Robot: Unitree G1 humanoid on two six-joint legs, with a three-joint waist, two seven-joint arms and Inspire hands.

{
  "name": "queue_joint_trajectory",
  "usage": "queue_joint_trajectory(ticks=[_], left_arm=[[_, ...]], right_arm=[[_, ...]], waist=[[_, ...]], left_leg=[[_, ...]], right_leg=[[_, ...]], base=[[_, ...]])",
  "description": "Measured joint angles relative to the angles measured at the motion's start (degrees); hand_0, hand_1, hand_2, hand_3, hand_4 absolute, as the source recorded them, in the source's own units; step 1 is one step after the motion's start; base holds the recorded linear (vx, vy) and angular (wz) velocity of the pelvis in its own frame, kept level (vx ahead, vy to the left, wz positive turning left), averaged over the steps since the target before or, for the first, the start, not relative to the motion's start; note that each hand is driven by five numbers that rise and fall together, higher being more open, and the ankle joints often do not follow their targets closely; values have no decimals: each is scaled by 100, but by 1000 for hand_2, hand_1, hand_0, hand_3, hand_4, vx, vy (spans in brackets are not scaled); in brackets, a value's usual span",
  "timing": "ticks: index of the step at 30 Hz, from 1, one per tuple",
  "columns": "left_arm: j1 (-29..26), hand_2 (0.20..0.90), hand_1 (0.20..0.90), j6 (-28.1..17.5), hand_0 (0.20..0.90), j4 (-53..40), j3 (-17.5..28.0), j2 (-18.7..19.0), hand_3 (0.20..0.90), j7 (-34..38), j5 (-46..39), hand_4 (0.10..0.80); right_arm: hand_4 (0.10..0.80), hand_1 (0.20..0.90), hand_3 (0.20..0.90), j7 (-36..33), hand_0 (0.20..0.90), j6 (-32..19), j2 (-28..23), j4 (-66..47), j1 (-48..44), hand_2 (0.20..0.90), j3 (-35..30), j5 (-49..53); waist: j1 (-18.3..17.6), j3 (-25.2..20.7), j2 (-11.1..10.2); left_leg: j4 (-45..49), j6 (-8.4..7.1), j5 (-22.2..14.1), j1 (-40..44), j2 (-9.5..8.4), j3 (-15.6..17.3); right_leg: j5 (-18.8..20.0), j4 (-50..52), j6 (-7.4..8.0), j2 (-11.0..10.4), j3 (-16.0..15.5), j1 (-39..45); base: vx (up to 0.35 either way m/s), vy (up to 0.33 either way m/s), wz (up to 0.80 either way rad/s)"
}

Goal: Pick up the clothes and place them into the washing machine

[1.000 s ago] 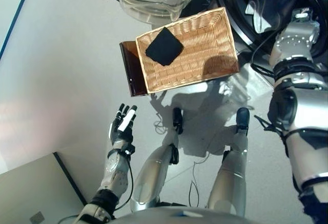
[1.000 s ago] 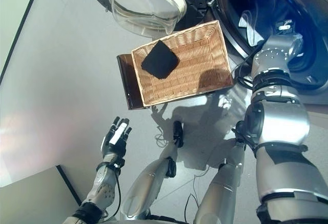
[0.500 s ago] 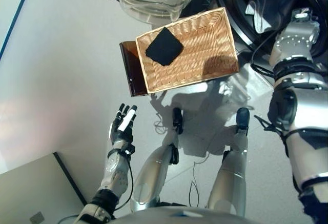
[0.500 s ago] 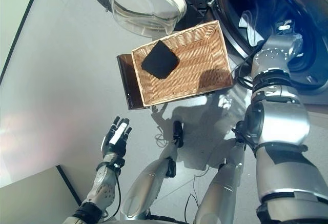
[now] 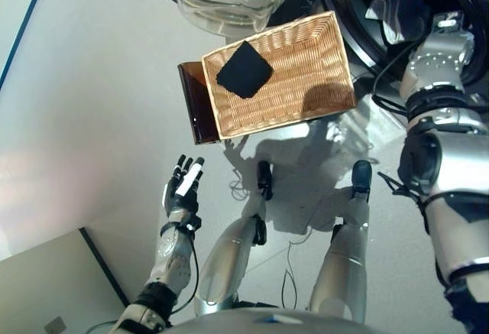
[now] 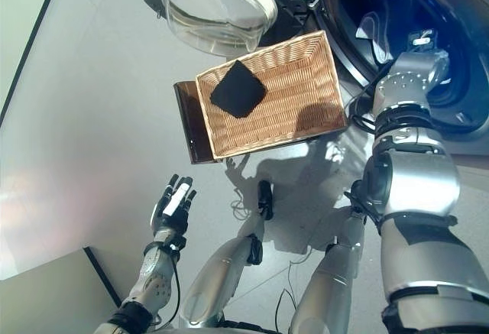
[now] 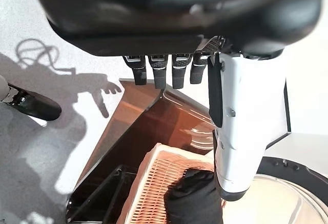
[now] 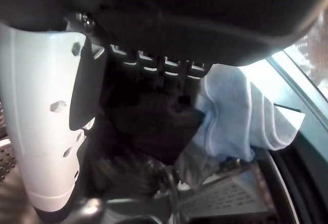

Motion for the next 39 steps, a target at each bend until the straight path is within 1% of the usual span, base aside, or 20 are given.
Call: queue_joint_trajectory(ticks=[3,6,7,9,13,17,18,21,23,24,25,27,31,33,35,39], left_arm=[[0,900,900,0,900,9,7,-1,900,1,-5,800],[2,900,900,0,900,26,17,-4,900,11,-15,800],[1,900,900,1,900,42,16,-11,900,12,-15,800],[-1,900,900,0,900,93,16,-18,900,11,-15,800],[0,900,900,-1,900,94,23,-82,900,19,-34,800],[5,900,900,-2,900,102,56,-175,900,29,-51,800],[6,900,900,-1,900,108,59,-195,900,37,-74,800],[6,900,900,-1,900,109,66,-210,900,99,-86,800],[6,900,900,-2,900,110,67,-211,900,108,-86,800],[16,900,900,-2,900,107,68,-211,900,123,-86,800],[19,900,900,-2,900,107,70,-214,900,131,-85,800],[19,900,900,-3,900,106,72,-229,900,137,-84,800],[19,900,900,-4,900,104,72,-248,900,141,-58,800],[22,900,900,-9,900,102,75,-249,900,170,-19,800],[26,900,900,-12,900,95,79,-267,900,227,4,800],[30,900,900,-12,900,96,103,-284,900,241,20,800]], right_arm=[[800,900,900,38,900,-44,45,-10,0,900,2,-3],[800,900,900,104,900,-168,249,-82,16,900,12,-34],[800,900,900,104,900,-260,456,-214,23,900,19,-86],[800,900,900,128,900,-364,683,-472,57,900,26,-231],[800,900,900,227,900,-391,1194,-836,131,900,209,-322],[800,900,900,236,900,-518,1626,-1437,485,900,253,-461],[800,900,900,232,900,-568,1726,-1653,659,900,346,-508],[800,900,900,204,900,-594,1911,-2000,1063,900,467,-876],[800,900,900,167,900,-585,1912,-2015,1094,900,483,-921],[800,900,900,59,900,-595,1925,-2265,1271,900,632,-1141],[800,900,900,29,900,-590,1956,-2316,1348,900,644,-1292],[800,900,900,-112,900,-541,1966,-2453,1563,900,776,-1730],[800,900,900,-344,900,-174,2029,-2478,1699,900,969,-2541],[800,900,900,-403,900,83,2036,-2481,1717,900,1385,-3077],[800,900,900,-402,900,284,2085,-2496,1731,900,1640,-3427],[800,900,900,-402,900,665,2106,-2495,1813,900,1938,-4124]], waist=[[-7,0,0],[-28,0,0],[-45,-1,1],[-100,-1,2],[-170,-3,4],[-166,-4,5],[-170,-4,5],[-180,-4,5],[-177,-3,4],[-183,-4,5],[-191,-4,5],[-204,-3,4],[-252,-3,4],[-267,-3,4],[-262,-3,4],[-245,-2,2]], left_leg=[[0,0,0,3,5,5],[0,0,0,8,15,19],[0,0,0,12,18,23],[0,0,0,25,28,32],[0,0,0,35,35,42],[0,-1,0,40,35,47],[0,-1,-1,40,35,46],[0,-1,-1,40,37,47],[0,-1,-1,40,37,47],[0,-2,-1,41,39,47],[0,-2,-1,41,39,47],[0,-2,-1,41,41,48],[0,-2,-1,42,42,46],[-1,-4,-3,42,46,44],[-1,-14,-9,40,47,43],[-1,-24,-16,14,49,42]], right_leg=[[0,2,0,6,0,1],[1,5,-1,18,3,-1],[1,6,-1,21,5,-3],[1,6,0,30,11,-1],[-2,18,4,37,18,-3],[-2,31,3,39,23,-5],[-4,46,-4,39,23,-9],[-13,67,-17,40,22,-18],[-14,73,-16,40,20,-20],[-21,84,-15,42,19,-24],[-21,85,-15,42,20,-25],[-21,88,-14,45,21,-28],[-39,98,7,47,22,-32],[-57,104,-19,50,19,-32],[-60,111,-20,50,15,-33],[-64,112,-19,50,6,-49]], base=[[0,0,0],[0,0,0],[-4,10,-3],[-2,9,-4],[0,0,0],[0,0,0],[0,0,0],[0,0,0],[0,0,0],[0,0,0],[0,0,0],[0,0,0],[0,0,0],[0,0,0],[0,0,0],[-2,0,1]])
